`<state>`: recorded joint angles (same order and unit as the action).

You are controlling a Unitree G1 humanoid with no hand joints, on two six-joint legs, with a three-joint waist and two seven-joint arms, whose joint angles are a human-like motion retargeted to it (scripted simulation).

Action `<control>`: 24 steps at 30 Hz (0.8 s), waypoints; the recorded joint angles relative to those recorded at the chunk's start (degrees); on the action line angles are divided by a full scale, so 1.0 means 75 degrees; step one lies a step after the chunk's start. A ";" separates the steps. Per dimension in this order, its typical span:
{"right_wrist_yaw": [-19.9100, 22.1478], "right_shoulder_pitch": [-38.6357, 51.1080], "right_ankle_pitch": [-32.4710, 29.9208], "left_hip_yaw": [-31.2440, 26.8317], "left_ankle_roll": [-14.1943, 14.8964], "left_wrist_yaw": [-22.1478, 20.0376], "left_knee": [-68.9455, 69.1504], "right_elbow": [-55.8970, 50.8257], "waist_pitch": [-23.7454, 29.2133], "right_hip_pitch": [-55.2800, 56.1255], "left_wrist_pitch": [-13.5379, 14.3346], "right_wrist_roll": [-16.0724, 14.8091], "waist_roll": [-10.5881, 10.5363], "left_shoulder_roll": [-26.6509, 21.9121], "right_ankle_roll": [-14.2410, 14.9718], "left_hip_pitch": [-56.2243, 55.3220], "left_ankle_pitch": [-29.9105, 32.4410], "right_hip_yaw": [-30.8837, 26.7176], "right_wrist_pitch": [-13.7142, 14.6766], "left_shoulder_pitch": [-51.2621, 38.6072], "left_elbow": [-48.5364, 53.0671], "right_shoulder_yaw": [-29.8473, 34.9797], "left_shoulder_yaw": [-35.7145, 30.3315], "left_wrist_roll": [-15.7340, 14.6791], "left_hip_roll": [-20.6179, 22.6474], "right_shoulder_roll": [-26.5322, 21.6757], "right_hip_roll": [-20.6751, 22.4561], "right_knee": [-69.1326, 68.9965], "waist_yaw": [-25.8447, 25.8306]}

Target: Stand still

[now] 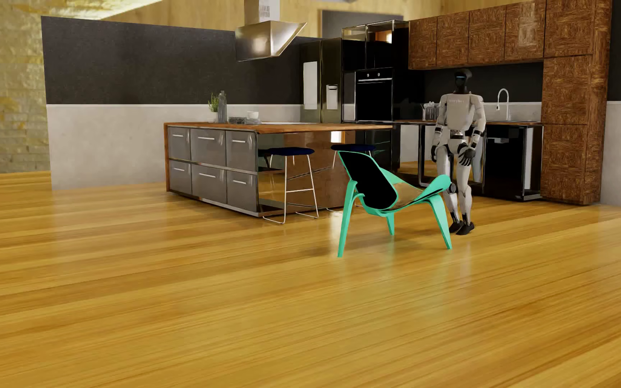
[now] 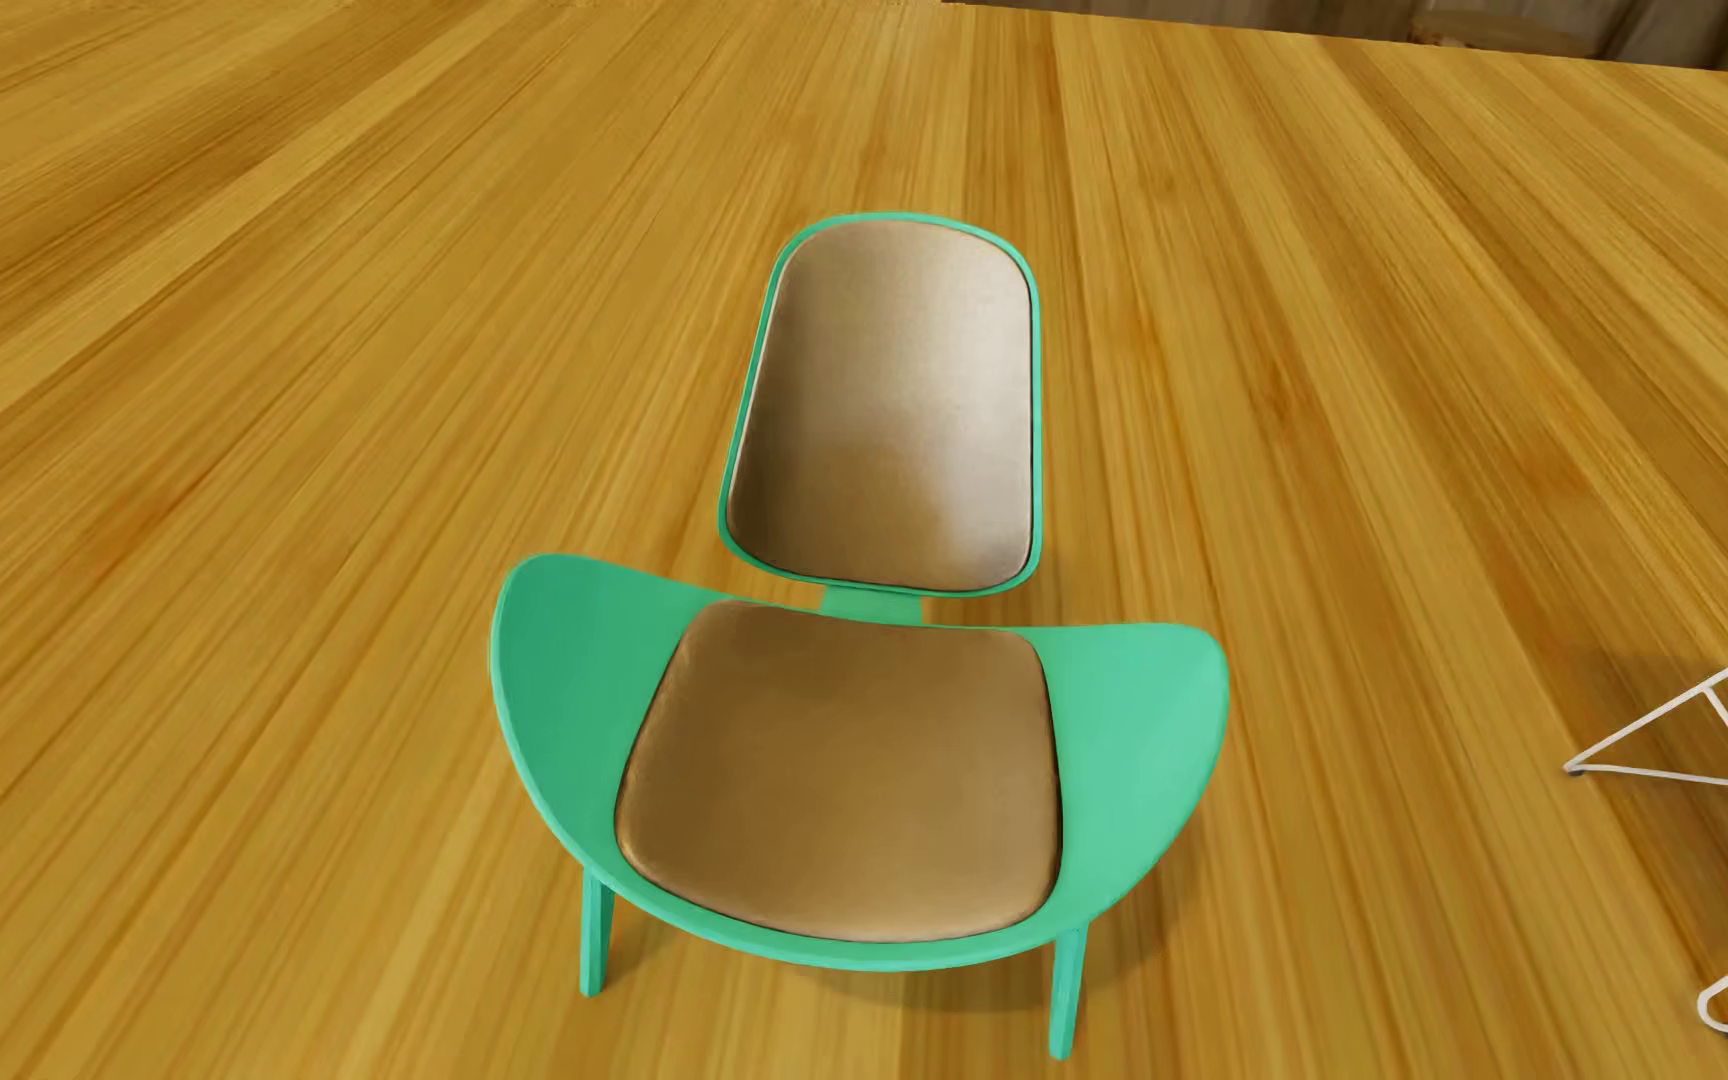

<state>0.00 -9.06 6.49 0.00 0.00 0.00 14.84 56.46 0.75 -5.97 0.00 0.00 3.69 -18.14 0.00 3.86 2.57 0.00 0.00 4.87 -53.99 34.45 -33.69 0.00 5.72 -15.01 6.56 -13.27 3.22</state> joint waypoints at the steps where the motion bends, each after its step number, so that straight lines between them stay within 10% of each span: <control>1: 0.0000 -0.0005 -0.0009 0.0000 0.0000 0.0000 -0.0123 0.0127 -0.0077 0.0118 0.0000 0.0000 -0.0054 -0.0050 0.0000 0.0020 0.0135 0.0000 0.0000 0.0095 0.0068 0.0017 0.0224 0.0000 -0.0154 0.0038 0.0142 -0.0062 0.0198; 24: 0.0000 -0.0077 0.0024 0.0000 0.0000 0.0000 -0.0192 0.0173 -0.0143 0.0097 0.0000 0.0000 -0.0039 0.0026 0.0000 0.0058 -0.0059 0.0000 0.0000 0.0193 0.0059 -0.0338 0.0493 0.0000 -0.0181 0.0125 0.0149 0.0023 0.0175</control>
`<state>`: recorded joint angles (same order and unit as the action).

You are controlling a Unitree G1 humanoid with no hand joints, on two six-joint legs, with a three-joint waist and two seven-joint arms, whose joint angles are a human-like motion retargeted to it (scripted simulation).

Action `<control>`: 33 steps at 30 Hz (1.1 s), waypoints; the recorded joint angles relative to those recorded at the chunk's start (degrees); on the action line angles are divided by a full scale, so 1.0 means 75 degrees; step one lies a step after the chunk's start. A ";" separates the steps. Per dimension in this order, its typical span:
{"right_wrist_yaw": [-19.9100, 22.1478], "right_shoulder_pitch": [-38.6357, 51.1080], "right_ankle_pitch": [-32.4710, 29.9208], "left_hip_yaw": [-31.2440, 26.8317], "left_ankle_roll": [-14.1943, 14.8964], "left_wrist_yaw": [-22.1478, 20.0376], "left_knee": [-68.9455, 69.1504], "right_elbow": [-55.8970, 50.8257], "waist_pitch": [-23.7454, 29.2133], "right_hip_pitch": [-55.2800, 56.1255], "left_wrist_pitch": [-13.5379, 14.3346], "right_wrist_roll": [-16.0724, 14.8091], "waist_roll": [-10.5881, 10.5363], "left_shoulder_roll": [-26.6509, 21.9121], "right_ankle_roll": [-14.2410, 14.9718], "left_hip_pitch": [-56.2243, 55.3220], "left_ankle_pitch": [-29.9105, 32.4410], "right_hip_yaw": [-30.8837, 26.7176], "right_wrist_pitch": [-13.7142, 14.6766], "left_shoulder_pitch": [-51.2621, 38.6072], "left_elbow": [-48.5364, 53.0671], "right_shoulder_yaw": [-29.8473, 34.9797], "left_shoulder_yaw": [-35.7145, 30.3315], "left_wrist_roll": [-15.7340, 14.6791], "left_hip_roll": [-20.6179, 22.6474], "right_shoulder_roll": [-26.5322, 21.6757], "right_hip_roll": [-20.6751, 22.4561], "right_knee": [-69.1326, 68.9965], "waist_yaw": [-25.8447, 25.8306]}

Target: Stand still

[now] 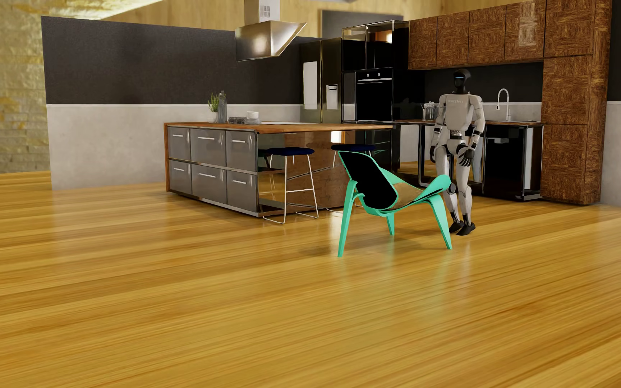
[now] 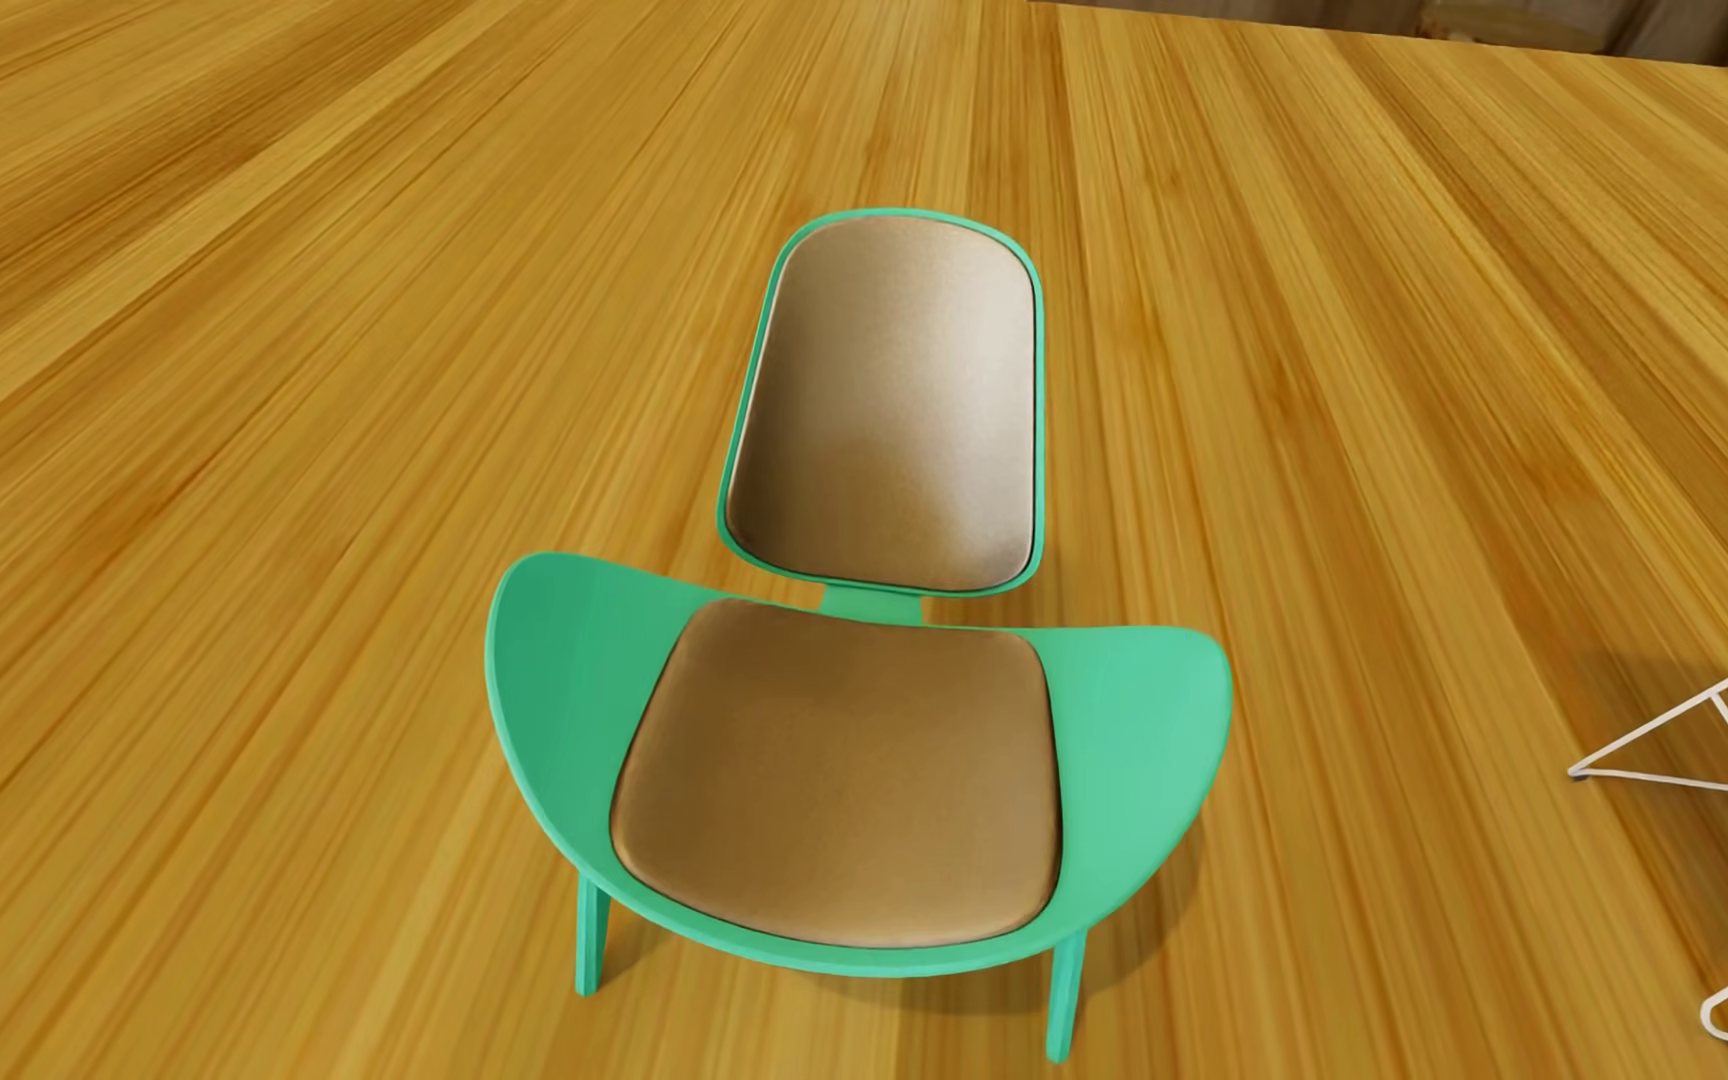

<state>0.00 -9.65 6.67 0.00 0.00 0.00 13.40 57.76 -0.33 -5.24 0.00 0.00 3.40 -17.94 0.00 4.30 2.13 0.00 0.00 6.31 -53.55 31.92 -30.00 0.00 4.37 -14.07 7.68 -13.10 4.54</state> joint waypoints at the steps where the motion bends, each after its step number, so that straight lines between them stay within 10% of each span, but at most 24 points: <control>1: 0.0000 0.0011 -0.0005 0.0000 0.0000 0.0000 0.0005 -0.0007 -0.0015 0.0009 0.0000 0.0000 0.0007 -0.0013 0.0000 -0.0025 0.0002 0.0000 0.0000 0.0010 0.0041 0.0069 0.0016 0.0000 0.0012 -0.0011 -0.0020 0.0017 -0.0011; 33: 0.0000 0.0128 0.0038 0.0000 0.0000 0.0000 0.0006 0.0021 0.0021 -0.0034 0.0000 0.0000 0.0018 -0.0070 0.0000 0.0030 0.0041 0.0000 0.0000 -0.0108 0.0018 0.0295 -0.0193 0.0000 0.0061 -0.0042 -0.0044 0.0012 0.0003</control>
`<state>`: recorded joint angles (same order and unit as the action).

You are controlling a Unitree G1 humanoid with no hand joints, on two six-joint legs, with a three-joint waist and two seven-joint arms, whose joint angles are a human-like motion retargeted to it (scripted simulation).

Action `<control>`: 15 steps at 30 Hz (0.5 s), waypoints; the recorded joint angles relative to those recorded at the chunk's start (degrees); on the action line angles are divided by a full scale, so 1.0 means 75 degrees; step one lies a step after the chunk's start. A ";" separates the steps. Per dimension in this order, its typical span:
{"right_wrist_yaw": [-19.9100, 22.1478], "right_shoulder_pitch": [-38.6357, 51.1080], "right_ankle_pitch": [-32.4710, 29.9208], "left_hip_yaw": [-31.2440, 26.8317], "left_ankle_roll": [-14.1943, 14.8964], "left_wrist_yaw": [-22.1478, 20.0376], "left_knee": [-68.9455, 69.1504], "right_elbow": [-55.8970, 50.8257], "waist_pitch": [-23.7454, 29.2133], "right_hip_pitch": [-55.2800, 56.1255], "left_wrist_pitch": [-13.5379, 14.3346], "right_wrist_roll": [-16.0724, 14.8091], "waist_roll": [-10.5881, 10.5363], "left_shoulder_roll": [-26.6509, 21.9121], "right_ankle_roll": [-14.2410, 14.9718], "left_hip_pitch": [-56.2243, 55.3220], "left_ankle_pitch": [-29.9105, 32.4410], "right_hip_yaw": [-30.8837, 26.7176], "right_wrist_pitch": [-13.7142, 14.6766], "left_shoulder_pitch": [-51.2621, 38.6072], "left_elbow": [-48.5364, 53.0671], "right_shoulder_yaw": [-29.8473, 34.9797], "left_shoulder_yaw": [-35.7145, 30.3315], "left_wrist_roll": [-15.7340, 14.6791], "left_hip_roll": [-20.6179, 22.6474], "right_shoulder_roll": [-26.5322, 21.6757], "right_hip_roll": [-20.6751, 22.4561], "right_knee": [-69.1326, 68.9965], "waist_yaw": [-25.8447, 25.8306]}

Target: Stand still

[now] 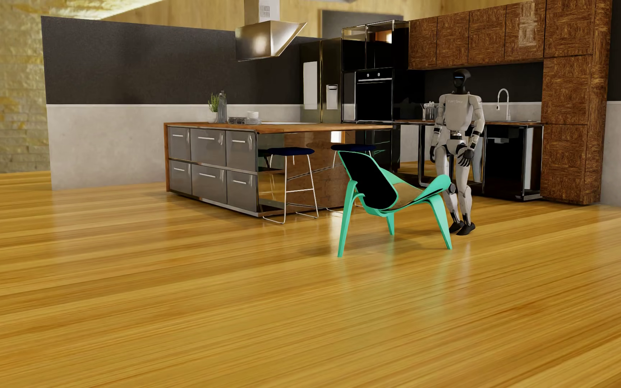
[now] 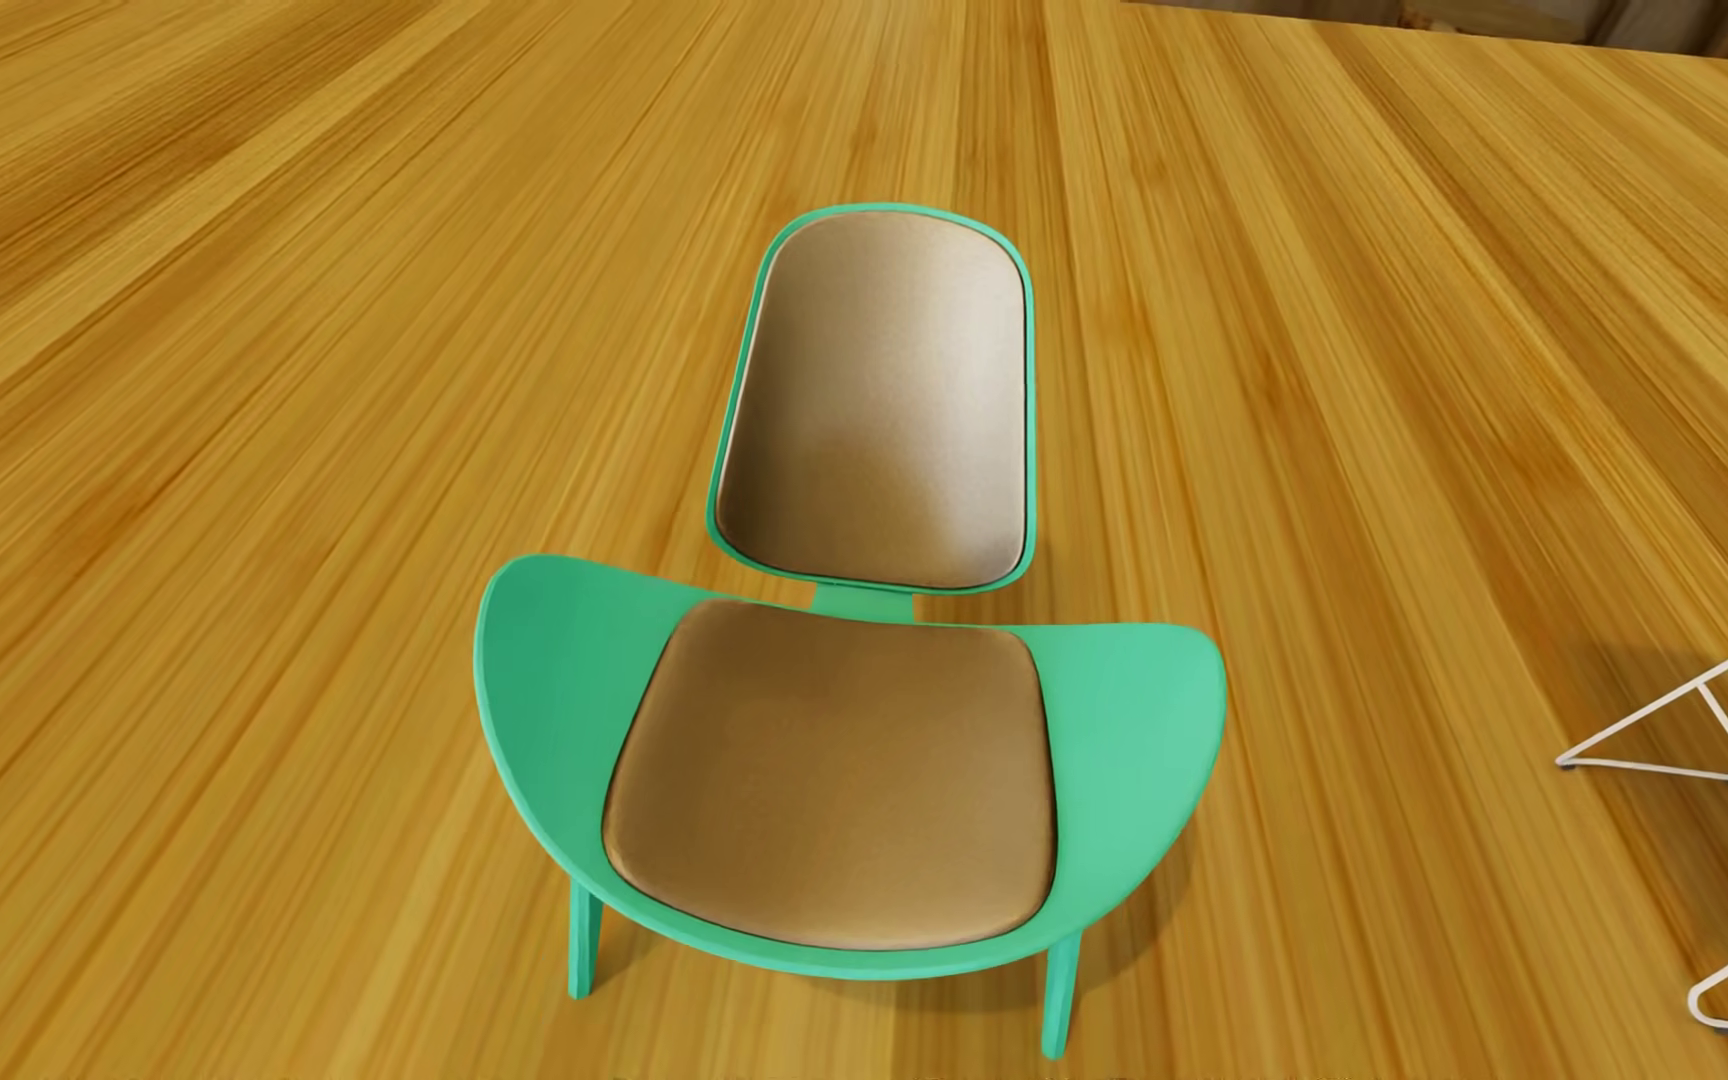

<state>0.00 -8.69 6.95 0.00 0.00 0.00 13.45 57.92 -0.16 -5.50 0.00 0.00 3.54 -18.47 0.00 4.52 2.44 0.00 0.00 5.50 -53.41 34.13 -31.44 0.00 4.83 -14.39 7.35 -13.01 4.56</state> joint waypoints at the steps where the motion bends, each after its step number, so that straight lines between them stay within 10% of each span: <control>1: 0.0000 -0.0027 -0.0003 0.0000 0.0000 0.0000 0.0003 -0.0064 0.0014 -0.0010 0.0000 0.0000 0.0010 -0.0015 0.0000 0.0009 -0.0003 0.0000 0.0000 -0.0001 0.0019 0.0012 0.0005 0.0000 -0.0001 -0.0023 -0.0003 0.0004 0.0006; 15: 0.0000 -0.0052 -0.0029 0.0000 0.0000 0.0000 -0.0035 -0.0036 0.0030 -0.0022 0.0000 0.0000 -0.0010 0.0054 0.0000 0.0054 -0.0021 0.0000 0.0000 0.0034 -0.0031 -0.0165 0.0117 0.0000 -0.0018 0.0019 0.0014 -0.0004 -0.0002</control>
<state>0.00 -9.08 6.74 0.00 0.00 0.00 13.18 57.64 0.06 -5.66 0.00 0.00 3.46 -18.06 0.00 4.93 2.28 0.00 0.00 5.76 -53.65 32.90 -30.57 0.00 4.69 -14.25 7.45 -13.04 4.54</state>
